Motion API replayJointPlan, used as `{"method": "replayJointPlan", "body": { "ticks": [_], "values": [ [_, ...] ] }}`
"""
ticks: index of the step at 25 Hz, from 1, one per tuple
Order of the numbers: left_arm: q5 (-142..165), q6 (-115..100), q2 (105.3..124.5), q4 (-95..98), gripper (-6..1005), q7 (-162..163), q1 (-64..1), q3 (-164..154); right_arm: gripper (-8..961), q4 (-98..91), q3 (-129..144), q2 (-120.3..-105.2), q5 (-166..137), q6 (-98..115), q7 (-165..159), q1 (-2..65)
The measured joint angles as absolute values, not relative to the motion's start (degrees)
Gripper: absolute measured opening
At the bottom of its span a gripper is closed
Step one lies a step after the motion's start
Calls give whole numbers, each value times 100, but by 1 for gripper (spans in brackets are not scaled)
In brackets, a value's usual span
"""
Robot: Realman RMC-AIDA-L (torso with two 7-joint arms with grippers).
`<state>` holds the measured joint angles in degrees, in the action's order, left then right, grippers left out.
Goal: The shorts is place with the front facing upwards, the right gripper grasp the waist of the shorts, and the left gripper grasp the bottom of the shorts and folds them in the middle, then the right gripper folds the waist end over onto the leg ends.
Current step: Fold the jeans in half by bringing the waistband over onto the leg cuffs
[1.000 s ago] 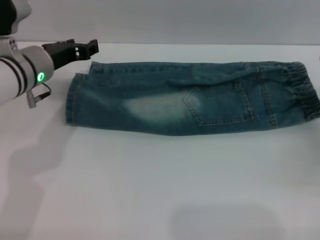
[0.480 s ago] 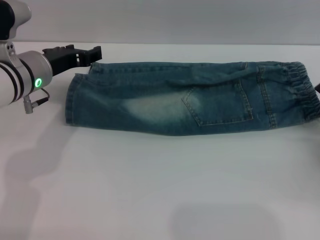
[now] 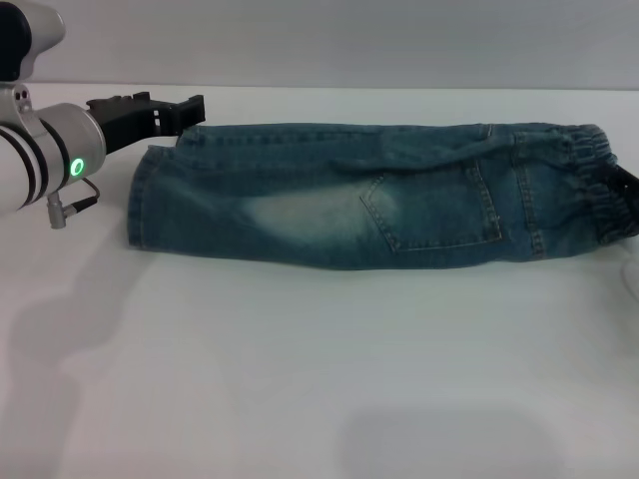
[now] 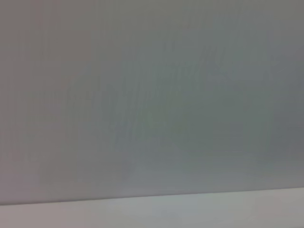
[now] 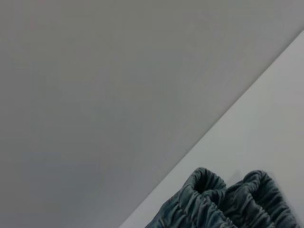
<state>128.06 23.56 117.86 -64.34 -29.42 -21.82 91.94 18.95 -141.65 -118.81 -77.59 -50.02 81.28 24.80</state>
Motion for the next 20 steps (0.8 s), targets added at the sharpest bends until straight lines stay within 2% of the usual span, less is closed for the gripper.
{"method": "replayJointPlan", "body": {
  "ticks": [8,19,20],
  "values": [
    [12774,2365,11786,-6460,734,-3059,-2191,9194,577,1925,-14107,-11883,-7770,-5132,8107,2442],
    [12770,2365,11786,-6471,728,-3059,-2189,9194,111,1934,-14107,-11883,-7770,-5103,8122,2432],
    [12770,2365,11786,-6474,728,-3059,-2187,9194,102,1934,-14114,-11883,-7769,-5106,8125,2427]
  ]
}}
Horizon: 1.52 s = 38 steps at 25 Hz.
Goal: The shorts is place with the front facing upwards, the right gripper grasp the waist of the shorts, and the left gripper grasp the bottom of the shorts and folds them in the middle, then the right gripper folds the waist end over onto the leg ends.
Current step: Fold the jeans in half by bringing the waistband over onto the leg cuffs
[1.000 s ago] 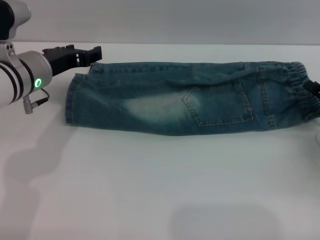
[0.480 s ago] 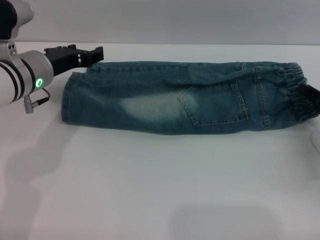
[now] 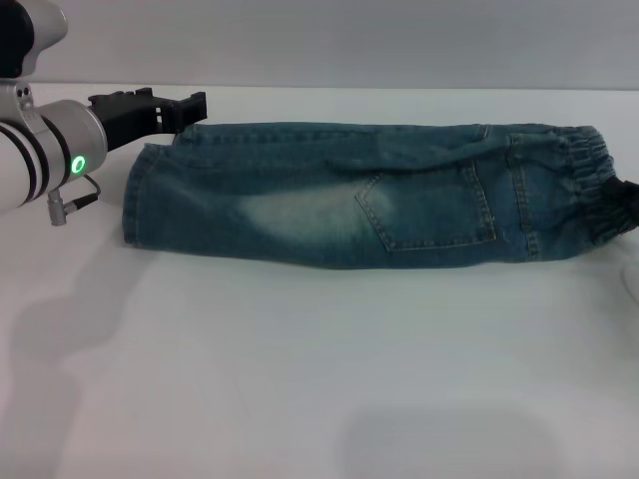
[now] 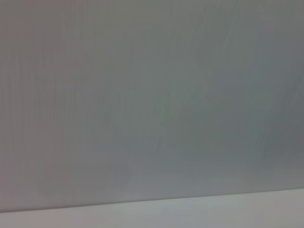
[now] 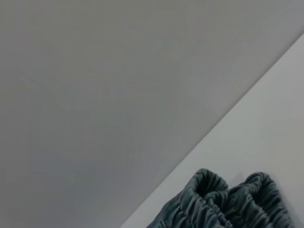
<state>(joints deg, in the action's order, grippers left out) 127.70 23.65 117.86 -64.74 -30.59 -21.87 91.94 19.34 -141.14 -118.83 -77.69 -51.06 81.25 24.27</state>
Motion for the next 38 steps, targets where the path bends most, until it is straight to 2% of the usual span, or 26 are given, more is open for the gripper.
{"method": "replayJointPlan", "body": {
  "ticks": [10,15,31,38],
  "values": [
    [12770,2314,11802,-6447,728,-3073,-2189,9147,13,2204,-14159,-11882,-7716,-5534,7999,2333],
    [12762,2137,11814,-6364,728,-3082,-2203,8946,13,2458,-14125,-11883,-7707,-5996,7710,2423],
    [12496,1552,11819,-6065,729,-3074,-2109,8470,14,2662,-13297,-11867,-7683,-6144,6986,4046],
    [12487,1475,11804,-6241,729,-3077,-1850,8486,12,3005,-12016,-11874,-7030,-5497,6795,4384]
  ]
}}
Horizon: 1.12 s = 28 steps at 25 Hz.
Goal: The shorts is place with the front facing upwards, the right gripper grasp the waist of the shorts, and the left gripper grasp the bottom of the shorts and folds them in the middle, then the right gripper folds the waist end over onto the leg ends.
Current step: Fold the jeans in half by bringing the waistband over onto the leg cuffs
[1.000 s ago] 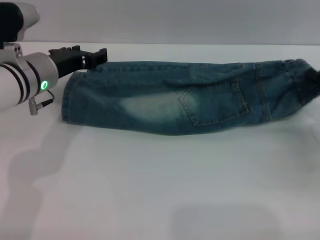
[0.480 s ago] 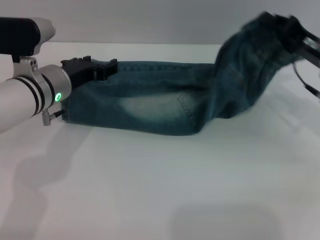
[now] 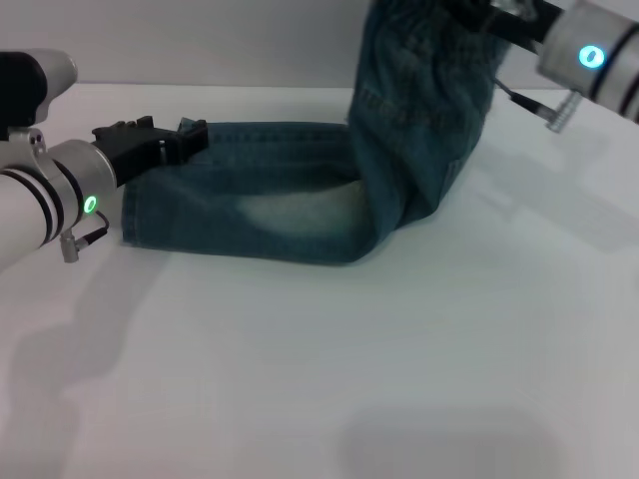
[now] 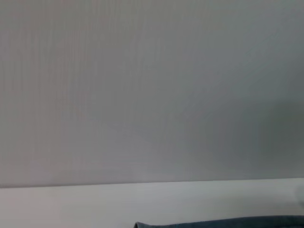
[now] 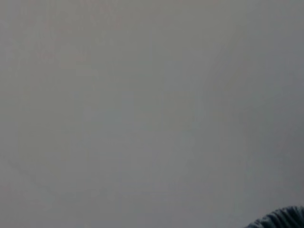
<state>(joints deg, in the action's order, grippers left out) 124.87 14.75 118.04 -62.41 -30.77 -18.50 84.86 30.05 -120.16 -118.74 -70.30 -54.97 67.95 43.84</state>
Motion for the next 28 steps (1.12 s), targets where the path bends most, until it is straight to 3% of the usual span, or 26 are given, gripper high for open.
{"method": "replayJointPlan", "body": {
  "ticks": [17,28],
  "values": [
    [12469,1412,11825,-6203,729,-3076,-1880,8429,11,3567,-10308,-11888,-6336,-4518,6482,4740],
    [12467,1257,11803,-6596,729,-3067,-1441,8607,10,3577,-9897,-11900,-6116,-4232,6487,4861]
  ]
}}
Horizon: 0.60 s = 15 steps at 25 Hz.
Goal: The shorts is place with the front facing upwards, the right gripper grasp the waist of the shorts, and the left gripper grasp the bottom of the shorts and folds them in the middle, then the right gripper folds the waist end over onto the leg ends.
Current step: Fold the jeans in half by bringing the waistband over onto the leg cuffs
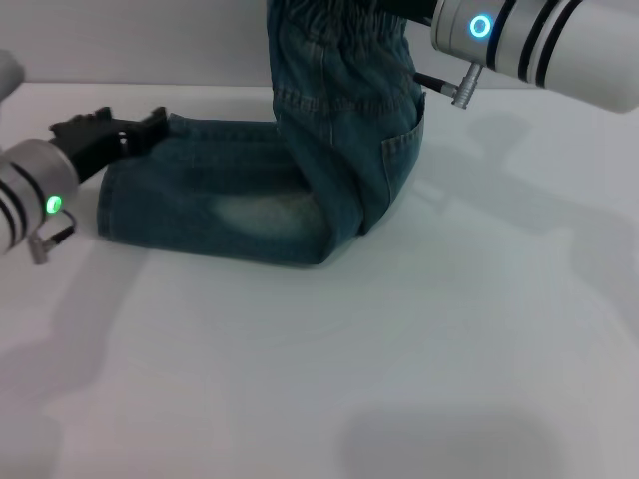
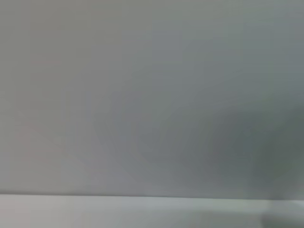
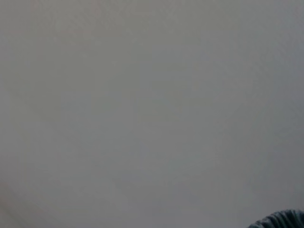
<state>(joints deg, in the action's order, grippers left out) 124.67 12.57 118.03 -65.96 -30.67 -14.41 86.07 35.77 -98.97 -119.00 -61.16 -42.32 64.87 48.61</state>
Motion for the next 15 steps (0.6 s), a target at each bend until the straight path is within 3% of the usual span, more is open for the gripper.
{"method": "replayJointPlan", "body": {
  "ticks": [8,15],
  "values": [
    [12266,1235,11840,-6217,729,-3003,-1982,7593,9,3794,-9892,-11885,-6116,-4274,6480,4797],
    [11718,1145,11843,-6327,730,-3002,-2084,6653,8,3933,-9887,-11872,-6116,-4278,6416,4808]
  ]
}}
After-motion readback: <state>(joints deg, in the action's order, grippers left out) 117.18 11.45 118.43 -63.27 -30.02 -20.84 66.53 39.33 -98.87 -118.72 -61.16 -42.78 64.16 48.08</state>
